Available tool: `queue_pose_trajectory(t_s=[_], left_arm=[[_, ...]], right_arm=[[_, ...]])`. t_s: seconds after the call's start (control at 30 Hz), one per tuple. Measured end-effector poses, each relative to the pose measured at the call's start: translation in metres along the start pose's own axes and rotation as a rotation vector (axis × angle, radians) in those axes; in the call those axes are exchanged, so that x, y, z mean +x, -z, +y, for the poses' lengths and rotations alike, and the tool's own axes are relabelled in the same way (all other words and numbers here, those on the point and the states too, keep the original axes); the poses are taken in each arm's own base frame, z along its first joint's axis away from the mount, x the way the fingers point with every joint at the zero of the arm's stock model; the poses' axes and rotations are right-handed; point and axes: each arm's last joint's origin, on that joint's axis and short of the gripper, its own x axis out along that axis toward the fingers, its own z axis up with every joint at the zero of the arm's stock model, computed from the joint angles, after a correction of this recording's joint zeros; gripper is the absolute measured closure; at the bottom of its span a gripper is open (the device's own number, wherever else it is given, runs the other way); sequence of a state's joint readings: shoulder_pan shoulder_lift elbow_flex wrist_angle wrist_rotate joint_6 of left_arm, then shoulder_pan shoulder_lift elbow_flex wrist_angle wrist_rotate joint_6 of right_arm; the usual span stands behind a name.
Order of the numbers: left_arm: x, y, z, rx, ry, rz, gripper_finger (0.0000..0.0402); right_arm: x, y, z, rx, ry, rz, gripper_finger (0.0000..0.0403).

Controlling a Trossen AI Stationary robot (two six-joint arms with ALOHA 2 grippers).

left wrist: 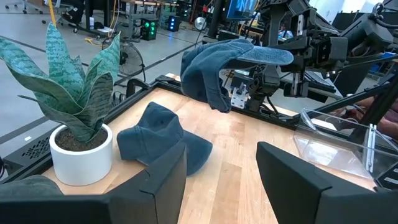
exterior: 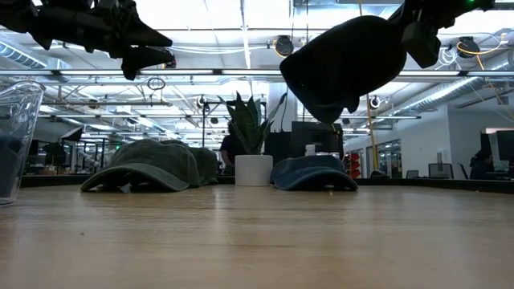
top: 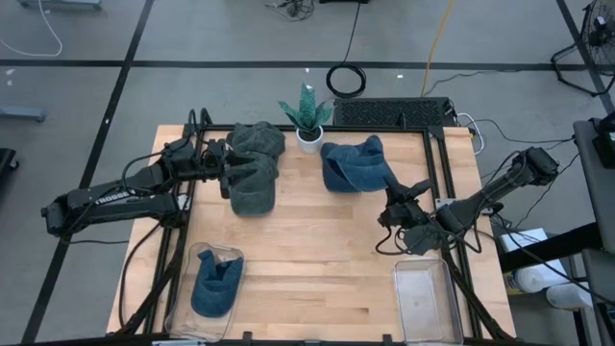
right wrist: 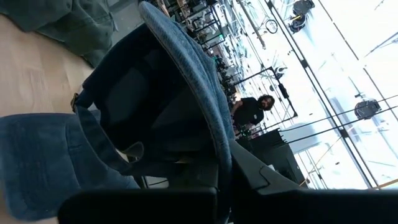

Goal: Pick & Place hat
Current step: Put the bottom blue cap into the left transparent bin

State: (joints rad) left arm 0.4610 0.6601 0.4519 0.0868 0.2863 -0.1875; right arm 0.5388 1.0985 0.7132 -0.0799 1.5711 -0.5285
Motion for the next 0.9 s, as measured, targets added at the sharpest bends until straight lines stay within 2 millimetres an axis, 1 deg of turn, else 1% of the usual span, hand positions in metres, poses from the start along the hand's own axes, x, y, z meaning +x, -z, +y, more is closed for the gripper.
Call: queue_pose_trajectory(t_s=[0.9], left_arm=[[0.0000, 0.0000, 0.0000, 0.000, 0.000, 0.000, 0.0197]], right_arm=[[0.0000, 0.0002, 0.0001, 0.019, 0.000, 0.000, 0.0403]])
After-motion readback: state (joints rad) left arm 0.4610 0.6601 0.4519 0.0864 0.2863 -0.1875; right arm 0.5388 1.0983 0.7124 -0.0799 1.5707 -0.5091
